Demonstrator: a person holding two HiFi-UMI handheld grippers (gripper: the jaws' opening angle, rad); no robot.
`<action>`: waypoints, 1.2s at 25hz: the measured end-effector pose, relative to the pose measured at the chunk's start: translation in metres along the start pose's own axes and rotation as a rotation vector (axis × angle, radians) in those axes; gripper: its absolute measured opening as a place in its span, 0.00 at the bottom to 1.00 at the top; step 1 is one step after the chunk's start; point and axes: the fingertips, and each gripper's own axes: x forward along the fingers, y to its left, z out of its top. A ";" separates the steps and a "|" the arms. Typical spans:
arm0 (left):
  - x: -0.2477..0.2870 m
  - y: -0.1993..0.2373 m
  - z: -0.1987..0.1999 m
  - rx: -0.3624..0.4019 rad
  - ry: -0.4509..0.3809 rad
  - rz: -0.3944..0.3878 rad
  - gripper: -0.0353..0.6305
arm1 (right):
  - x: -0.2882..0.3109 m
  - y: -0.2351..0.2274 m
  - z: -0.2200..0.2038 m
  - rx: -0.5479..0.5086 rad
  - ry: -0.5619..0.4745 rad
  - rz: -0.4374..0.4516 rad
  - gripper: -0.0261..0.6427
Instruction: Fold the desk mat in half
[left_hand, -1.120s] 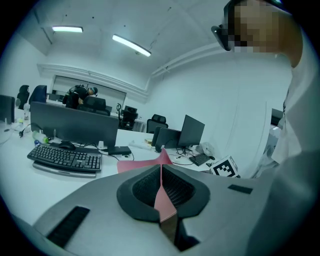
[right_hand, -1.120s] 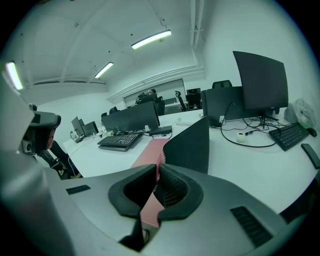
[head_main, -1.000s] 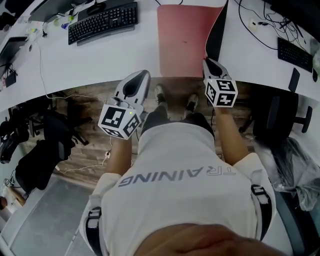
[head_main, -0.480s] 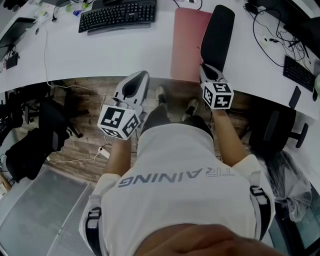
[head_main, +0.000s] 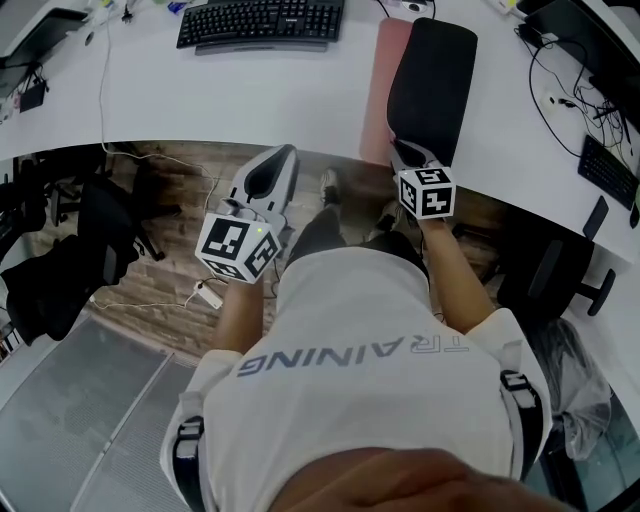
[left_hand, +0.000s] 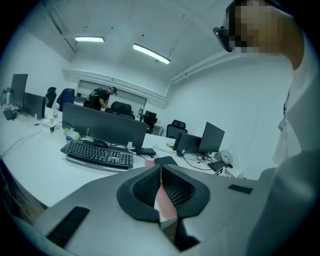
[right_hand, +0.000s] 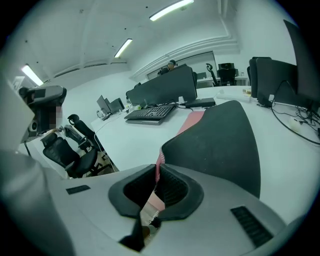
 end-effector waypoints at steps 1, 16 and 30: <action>-0.002 0.003 0.000 -0.003 -0.001 0.005 0.11 | 0.004 0.004 -0.002 -0.004 0.013 0.012 0.11; -0.016 0.029 0.000 -0.025 -0.011 0.036 0.11 | 0.037 0.027 -0.026 -0.020 0.147 0.060 0.11; 0.021 -0.020 0.039 0.096 -0.047 -0.123 0.11 | -0.069 0.016 0.086 0.043 -0.271 0.040 0.11</action>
